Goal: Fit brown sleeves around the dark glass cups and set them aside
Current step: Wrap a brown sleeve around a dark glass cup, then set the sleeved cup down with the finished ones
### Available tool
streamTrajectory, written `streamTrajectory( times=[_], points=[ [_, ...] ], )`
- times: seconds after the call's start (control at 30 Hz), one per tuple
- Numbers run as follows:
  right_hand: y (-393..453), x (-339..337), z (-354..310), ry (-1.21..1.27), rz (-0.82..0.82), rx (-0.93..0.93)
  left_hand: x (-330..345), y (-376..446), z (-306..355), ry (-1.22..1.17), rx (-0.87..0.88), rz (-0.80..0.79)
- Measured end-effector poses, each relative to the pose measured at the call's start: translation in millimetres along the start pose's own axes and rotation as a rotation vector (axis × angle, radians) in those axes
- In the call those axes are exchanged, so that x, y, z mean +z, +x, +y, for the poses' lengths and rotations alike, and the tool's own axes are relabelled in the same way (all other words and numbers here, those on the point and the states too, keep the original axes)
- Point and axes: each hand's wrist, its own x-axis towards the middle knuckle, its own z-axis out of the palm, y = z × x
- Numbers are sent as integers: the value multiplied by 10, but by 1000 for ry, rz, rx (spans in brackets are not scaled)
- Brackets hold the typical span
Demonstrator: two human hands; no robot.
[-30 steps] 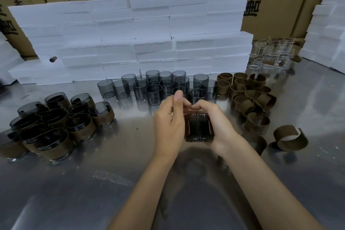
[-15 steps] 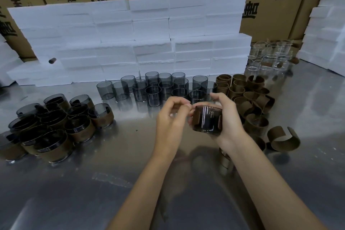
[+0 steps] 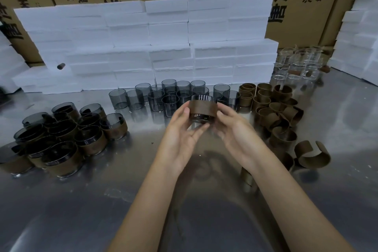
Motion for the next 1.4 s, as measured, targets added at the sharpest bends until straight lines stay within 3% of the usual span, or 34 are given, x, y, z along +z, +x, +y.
streamTrajectory(
  times=[0.1,0.23,0.37,0.47,0.6,0.73,0.87,0.93,1.0,1.07,1.13,1.23,1.3,1.4],
  points=[
    [-29,4,18,-93,-118,27,-38,4,27,-45,-46,-25],
    [-24,-23,12,-139,-112,-22,-78,47,7,107,17,-51],
    [-19,-4,64,-198,-56,-64,-77,3,19,444,71,-62],
    [8,-9,125,-300,-53,-80,-95,-9,-20,772,129,73],
    [47,-9,188,-435,-50,3,-137,27,-10,791,85,224],
    [77,-33,184,-432,53,53,-281,100,77,1229,118,564],
    [81,-68,160,-409,90,78,-393,80,233,1392,64,802],
    [69,-74,145,-408,91,81,-397,34,253,1491,133,892],
    [58,-80,129,-401,101,76,-379,-1,244,1563,332,940],
    [51,-81,114,-388,110,74,-352,-5,222,1554,606,844],
    [50,-74,109,-377,112,76,-294,-1,156,1468,726,581],
    [56,-66,109,-357,124,82,-223,22,61,1290,496,339],
    [66,-72,112,-338,136,87,-258,69,49,1216,322,385],
    [82,-78,118,-301,164,88,-384,120,117,1134,264,542]
  ],
)
